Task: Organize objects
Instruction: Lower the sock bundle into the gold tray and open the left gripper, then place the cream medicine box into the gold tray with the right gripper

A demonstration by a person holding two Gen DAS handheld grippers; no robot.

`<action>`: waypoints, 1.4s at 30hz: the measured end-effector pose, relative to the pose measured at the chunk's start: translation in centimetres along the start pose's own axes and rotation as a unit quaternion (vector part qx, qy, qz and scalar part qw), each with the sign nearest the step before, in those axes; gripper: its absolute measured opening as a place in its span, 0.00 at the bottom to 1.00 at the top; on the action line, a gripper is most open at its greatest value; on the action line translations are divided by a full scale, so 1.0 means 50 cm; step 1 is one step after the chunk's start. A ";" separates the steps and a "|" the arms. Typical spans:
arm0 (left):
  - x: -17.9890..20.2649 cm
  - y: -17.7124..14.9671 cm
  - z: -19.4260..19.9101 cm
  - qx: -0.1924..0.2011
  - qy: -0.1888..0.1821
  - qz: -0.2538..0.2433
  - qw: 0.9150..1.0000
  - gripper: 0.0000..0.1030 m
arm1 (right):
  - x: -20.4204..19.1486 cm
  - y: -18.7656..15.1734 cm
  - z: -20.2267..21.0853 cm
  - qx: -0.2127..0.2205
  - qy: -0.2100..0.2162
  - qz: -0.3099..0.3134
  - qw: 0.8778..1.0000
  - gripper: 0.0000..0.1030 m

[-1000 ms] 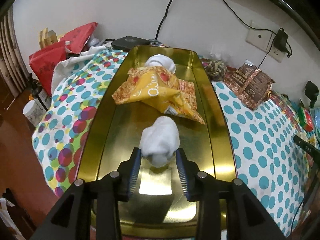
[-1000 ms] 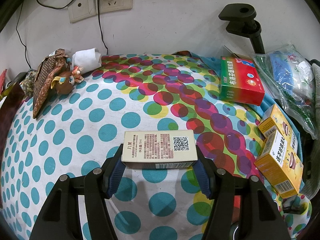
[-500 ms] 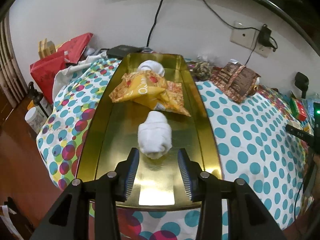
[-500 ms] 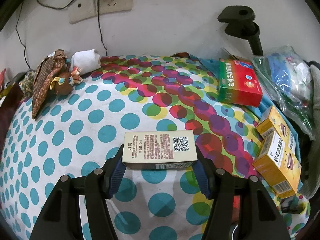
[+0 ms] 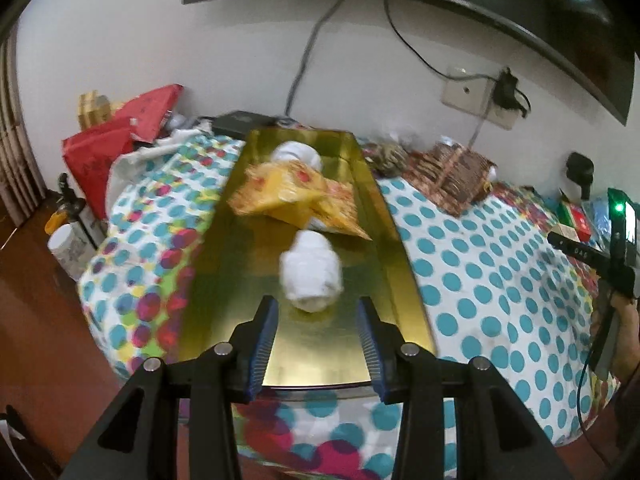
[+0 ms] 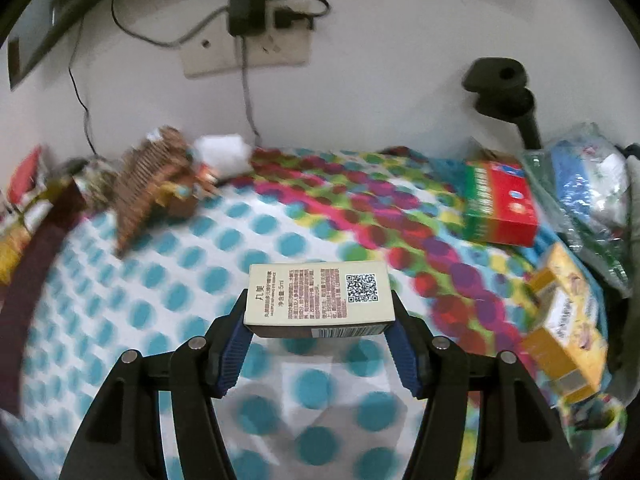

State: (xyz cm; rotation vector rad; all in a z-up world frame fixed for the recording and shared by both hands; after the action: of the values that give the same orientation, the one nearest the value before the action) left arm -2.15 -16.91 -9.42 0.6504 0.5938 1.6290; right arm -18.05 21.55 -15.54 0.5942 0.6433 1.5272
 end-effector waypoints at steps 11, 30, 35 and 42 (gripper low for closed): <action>-0.108 0.020 0.051 0.018 -0.001 0.051 0.999 0.44 | -0.525 0.040 0.164 0.028 0.203 0.147 0.968 0.58; -0.193 -0.002 0.045 0.007 0.010 0.081 0.997 0.45 | -0.791 -0.075 0.127 -0.062 0.232 0.262 0.935 0.63; -0.181 -0.001 0.029 -0.002 0.007 0.078 0.997 0.45 | -0.758 -0.046 0.153 -0.031 0.259 0.224 0.939 0.84; -0.140 0.014 0.024 0.001 -0.002 0.059 0.998 0.45 | -0.622 0.006 0.141 -0.014 0.232 0.157 0.960 0.84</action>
State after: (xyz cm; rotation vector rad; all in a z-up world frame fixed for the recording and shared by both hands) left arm -0.93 -23.93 -8.69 0.7018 0.5626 1.7370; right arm -11.62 -9.20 -10.00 0.3220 0.9126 1.9988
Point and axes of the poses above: each gripper's, at about its wrist camera, not at the fingertips, and z roughly against the way its jaws point, x to its right, y to its top, the point moved 7 cm from there along -z, roughly the way its jaws point, and after that the axes turned 1 degree about -y, right-handed, at the moved point
